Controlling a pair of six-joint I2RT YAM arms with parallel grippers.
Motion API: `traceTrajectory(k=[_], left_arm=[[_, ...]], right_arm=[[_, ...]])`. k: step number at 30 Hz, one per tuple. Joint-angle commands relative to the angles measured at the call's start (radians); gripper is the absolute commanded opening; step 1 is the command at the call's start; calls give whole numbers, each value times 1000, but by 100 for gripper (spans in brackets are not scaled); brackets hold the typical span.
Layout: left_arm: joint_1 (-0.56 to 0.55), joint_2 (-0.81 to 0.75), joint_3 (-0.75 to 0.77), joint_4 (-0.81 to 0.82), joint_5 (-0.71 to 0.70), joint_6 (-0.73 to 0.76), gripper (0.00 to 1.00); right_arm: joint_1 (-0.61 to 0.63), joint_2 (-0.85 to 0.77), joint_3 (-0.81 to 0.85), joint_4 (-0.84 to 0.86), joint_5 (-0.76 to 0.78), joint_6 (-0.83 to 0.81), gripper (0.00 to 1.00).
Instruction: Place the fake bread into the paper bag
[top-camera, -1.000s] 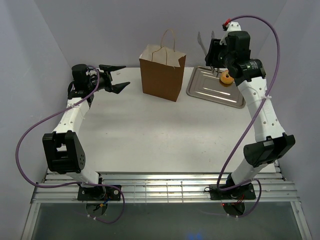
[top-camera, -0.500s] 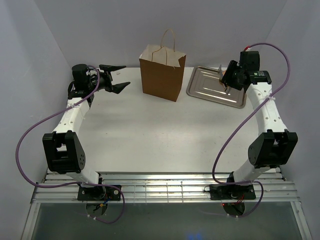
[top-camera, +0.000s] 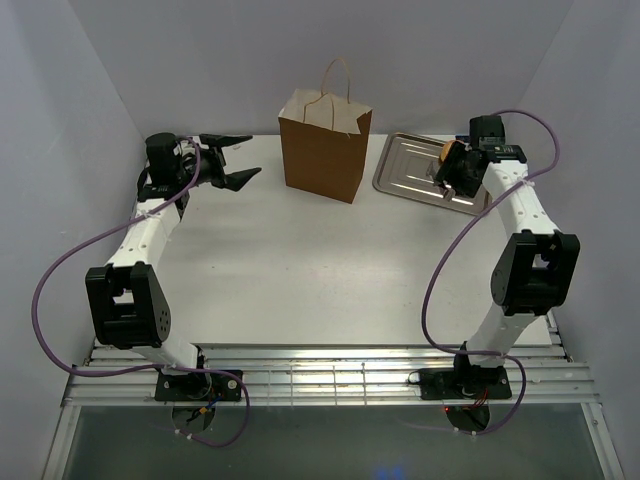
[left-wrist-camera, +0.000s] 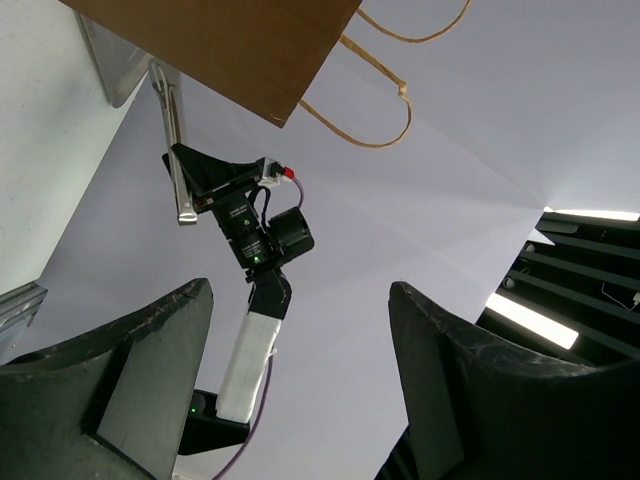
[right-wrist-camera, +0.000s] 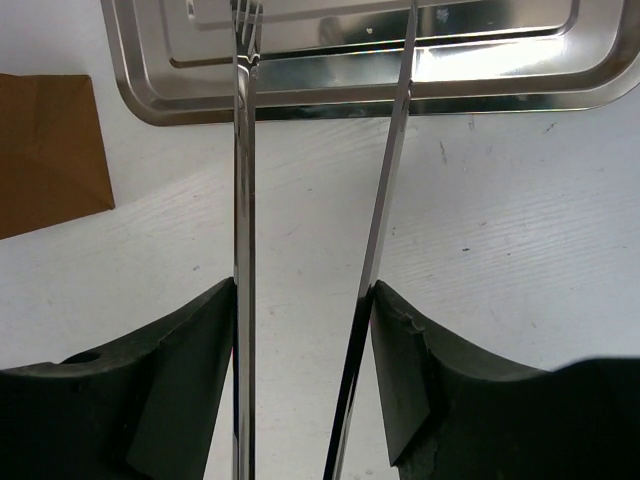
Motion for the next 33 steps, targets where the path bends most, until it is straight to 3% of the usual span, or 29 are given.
traceTrajectory(k=[1,18,25,33], left_arm=[[5,-66,-7,20,-4,-7,82],[31,-60,-46,112,-5,-59,82],[33,-2,9,100,-2,-43,82],[33,129,181,34,7,21,82]], right_arm=[[-2,31,49,-15,4,-1,60],[-45,190,177,-25,43,-69,64],[-48,255,245,-25,55,-89,64],[-56,321,326,-27,64,-95,64]])
